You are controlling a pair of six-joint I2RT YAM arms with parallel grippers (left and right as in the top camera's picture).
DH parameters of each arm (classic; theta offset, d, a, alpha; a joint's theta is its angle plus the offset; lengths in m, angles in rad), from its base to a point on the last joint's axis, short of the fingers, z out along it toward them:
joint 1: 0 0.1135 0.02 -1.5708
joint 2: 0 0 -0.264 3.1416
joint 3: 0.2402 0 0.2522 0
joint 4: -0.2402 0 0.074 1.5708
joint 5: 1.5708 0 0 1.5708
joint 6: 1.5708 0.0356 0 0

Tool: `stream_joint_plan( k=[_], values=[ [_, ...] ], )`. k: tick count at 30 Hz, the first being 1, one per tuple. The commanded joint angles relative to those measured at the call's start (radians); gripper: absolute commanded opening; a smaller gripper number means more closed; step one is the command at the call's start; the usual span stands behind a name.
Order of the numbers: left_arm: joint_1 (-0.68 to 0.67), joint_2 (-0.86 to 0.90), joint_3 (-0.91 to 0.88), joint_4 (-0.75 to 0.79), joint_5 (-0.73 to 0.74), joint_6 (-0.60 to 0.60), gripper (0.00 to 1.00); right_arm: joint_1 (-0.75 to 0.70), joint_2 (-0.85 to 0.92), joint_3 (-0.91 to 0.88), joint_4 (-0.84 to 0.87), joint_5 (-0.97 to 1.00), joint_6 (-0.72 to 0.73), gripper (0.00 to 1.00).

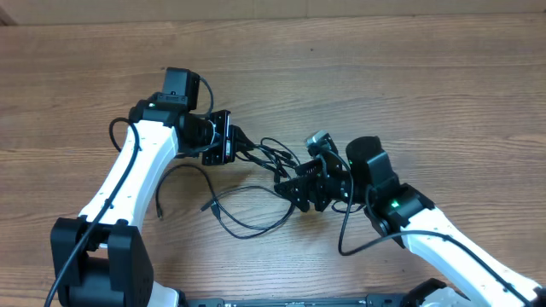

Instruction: Untangle cables

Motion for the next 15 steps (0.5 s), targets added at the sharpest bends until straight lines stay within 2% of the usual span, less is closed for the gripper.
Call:
stream_joint_plan(
  k=[1, 5, 9, 15],
  values=[
    [-0.009, 0.003, 0.014, -0.002, 0.030, -0.014, 0.05, 0.018, 0.043, 0.003, 0.020, 0.006, -0.005, 0.76],
    [-0.014, 0.003, 0.014, -0.003, 0.030, -0.014, 0.04, 0.044, 0.085, 0.002, 0.078, 0.007, -0.005, 0.76],
    [-0.031, 0.003, 0.014, -0.002, 0.031, -0.014, 0.05, 0.056, 0.110, 0.003, 0.150, 0.010, -0.004, 0.70],
    [-0.041, 0.003, 0.014, -0.002, 0.030, -0.014, 0.04, 0.056, 0.146, 0.003, 0.197, 0.010, 0.000, 0.50]
  ],
)
